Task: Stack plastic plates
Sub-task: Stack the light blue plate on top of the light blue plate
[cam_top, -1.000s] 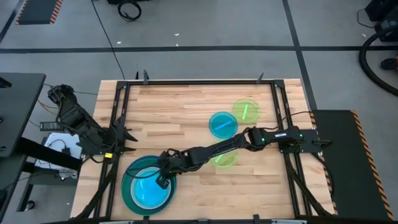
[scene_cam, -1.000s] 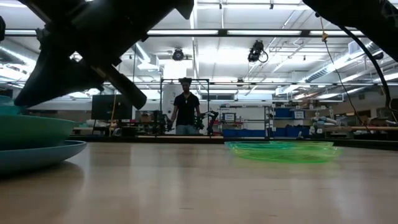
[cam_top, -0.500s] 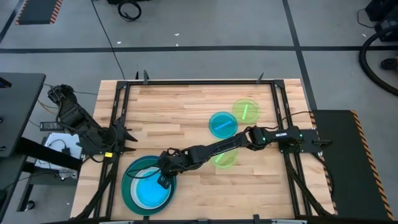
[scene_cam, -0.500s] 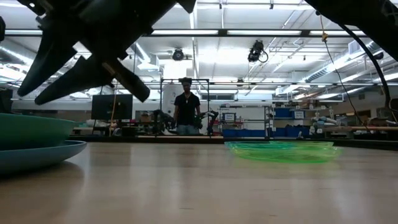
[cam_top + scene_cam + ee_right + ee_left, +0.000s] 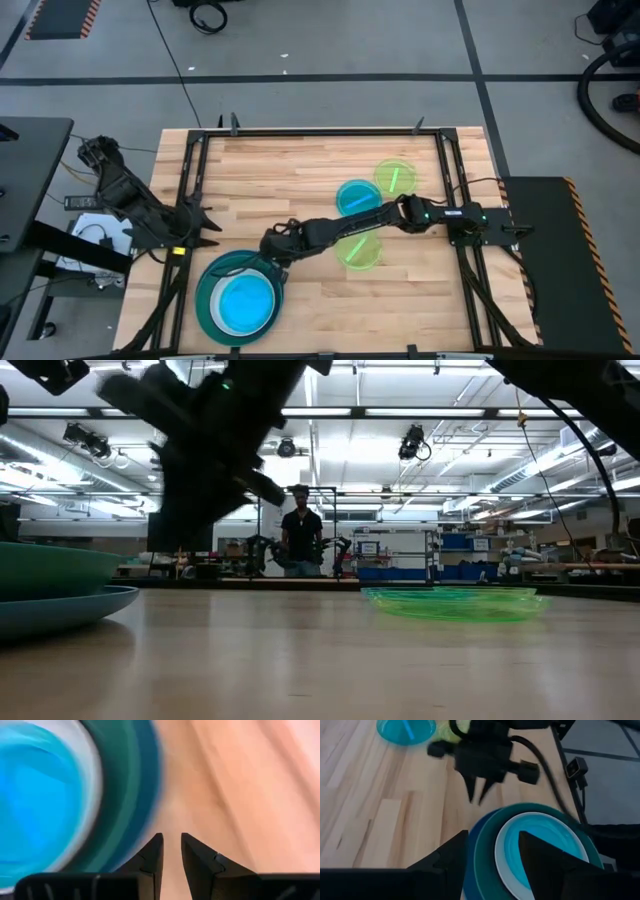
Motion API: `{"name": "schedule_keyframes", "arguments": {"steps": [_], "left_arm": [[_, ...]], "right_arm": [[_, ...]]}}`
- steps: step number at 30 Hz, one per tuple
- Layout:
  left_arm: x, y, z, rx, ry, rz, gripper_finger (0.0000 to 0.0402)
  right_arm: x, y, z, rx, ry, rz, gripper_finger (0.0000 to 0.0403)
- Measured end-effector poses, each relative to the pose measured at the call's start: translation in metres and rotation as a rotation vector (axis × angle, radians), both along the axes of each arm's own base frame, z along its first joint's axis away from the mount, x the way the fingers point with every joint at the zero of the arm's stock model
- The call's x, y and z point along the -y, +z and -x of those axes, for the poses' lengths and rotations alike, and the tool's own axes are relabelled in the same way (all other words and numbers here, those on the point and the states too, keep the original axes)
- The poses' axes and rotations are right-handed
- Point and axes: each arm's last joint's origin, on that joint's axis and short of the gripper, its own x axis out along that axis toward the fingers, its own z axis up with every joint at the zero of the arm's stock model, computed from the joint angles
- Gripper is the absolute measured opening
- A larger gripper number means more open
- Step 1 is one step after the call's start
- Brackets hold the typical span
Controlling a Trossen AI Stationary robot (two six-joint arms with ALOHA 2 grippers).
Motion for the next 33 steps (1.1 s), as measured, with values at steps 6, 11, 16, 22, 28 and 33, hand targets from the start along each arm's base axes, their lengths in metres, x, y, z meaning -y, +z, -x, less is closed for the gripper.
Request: {"name": "schedule_keyframes", "arguments": {"steps": [6,11,16,22,28,33], "left_arm": [[0.002,-0.008,-0.002,-0.029,0.045,0.033,0.0181],[0.003,-0.016,-0.003,-0.049,0.086,0.067,0.0181],[0.003,-0.02,-0.004,-0.058,0.1,0.065,0.0181],[0.003,-0.019,-0.004,-0.042,0.117,0.067,0.0181],[0.003,-0.019,-0.004,-0.044,0.133,0.088,0.0181],[0.003,-0.019,-0.004,-0.044,0.132,0.087,0.0181]], "right_arm": [[0.021,0.001,0.017,-0.196,-0.008,0.094,0.0077],[0.029,0.0,0.039,-0.406,-0.024,0.193,0.0077],[0.026,0.009,0.055,-0.513,-0.034,0.302,0.0077],[0.026,0.014,0.062,-0.56,0.009,0.348,0.0065],[0.029,0.015,0.068,-0.613,0.007,0.419,0.0039],[0.032,0.023,0.071,-0.606,-0.008,0.459,0.002]]}}
